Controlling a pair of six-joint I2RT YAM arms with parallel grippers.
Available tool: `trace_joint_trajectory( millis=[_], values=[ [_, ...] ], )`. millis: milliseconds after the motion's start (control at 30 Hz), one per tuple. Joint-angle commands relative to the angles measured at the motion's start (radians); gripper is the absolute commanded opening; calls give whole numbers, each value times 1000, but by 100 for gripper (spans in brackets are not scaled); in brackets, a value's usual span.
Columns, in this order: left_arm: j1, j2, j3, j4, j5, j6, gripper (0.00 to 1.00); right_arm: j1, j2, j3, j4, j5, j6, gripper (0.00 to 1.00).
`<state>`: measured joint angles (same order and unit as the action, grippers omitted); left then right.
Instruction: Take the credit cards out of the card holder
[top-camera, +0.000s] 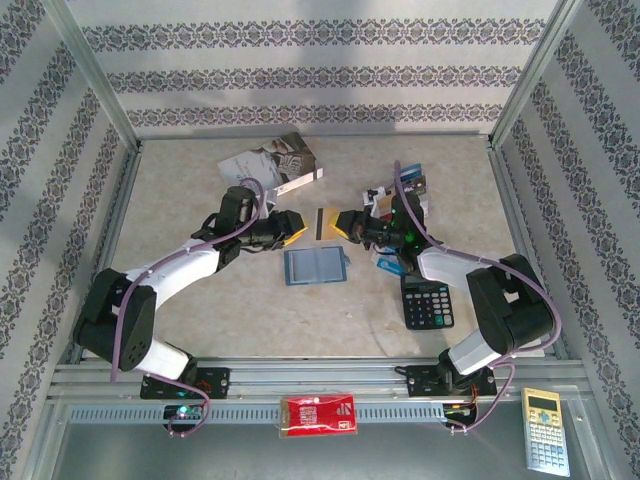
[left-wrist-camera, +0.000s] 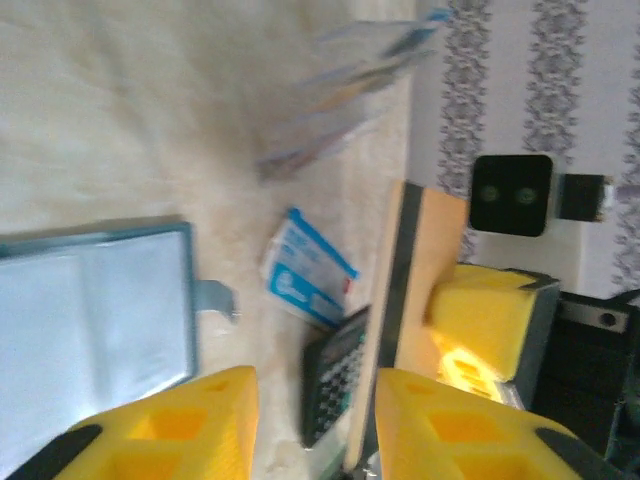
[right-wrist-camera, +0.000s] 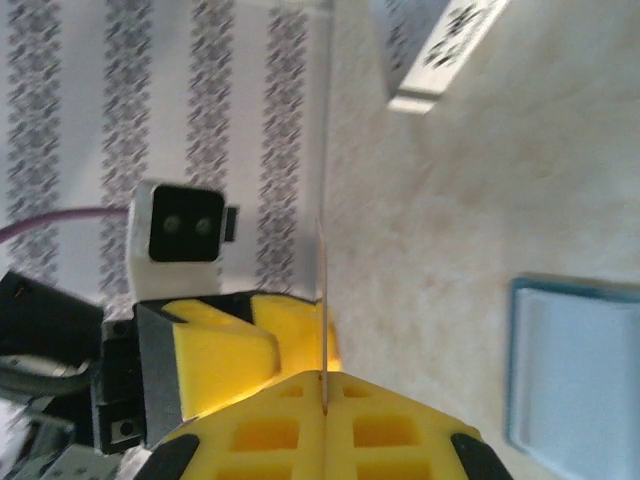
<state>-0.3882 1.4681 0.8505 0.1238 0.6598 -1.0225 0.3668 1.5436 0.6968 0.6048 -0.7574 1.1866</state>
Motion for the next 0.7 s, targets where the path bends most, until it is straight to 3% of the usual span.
trace_joint_trajectory(
  millis=[0, 133, 367, 667],
  values=[
    [34, -43, 30, -183, -102, 113, 46, -21, -46, 54, -221, 124, -138, 0],
    [67, -52, 46, -328, -199, 211, 57, -43, -90, 93, -457, 310, -232, 0],
    [135, -71, 55, -475, -316, 372, 66, -72, -134, 173, -734, 645, -247, 0],
    [223, -137, 28, -544, -373, 539, 96, -46, -23, 355, -862, 939, -140, 0]
  ],
)
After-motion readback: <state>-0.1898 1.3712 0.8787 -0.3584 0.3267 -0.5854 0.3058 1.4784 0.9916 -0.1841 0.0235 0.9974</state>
